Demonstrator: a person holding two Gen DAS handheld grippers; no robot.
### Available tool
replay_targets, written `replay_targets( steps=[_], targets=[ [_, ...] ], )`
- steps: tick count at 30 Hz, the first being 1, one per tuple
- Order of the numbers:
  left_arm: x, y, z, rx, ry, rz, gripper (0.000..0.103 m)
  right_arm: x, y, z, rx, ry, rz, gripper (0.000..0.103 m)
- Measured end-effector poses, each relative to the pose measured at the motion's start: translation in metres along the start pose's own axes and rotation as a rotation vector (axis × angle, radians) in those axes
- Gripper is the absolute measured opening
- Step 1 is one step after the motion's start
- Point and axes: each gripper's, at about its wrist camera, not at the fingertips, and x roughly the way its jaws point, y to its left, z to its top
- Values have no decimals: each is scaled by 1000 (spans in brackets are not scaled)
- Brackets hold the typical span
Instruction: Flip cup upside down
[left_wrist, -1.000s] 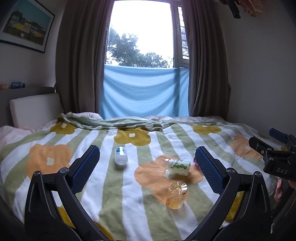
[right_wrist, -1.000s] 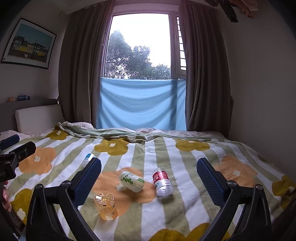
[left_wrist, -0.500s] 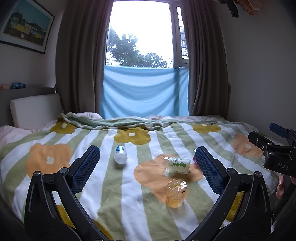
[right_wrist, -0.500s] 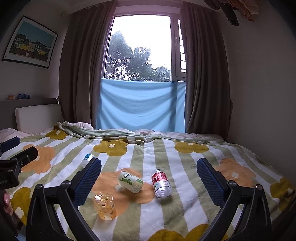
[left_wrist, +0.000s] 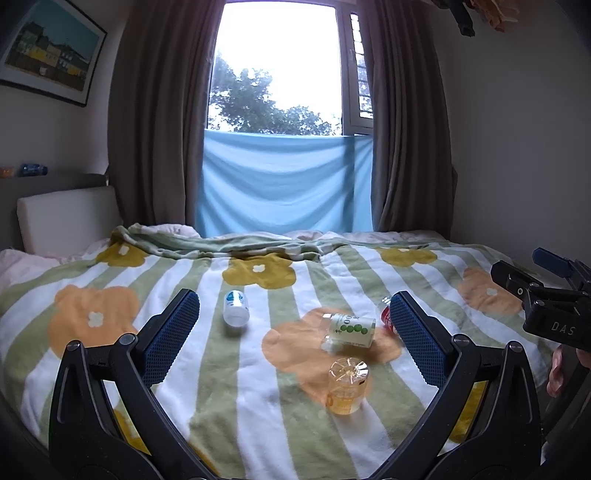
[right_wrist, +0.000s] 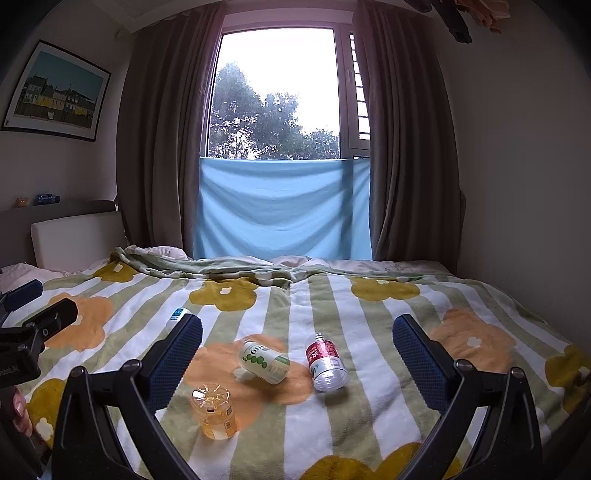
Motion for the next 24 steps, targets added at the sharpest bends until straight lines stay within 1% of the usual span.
replay_targets(
  steps=[24],
  targets=[
    [1, -1, -1, -2, -3, 1, 103, 2, -2, -1, -2, 0, 1, 103]
  ],
)
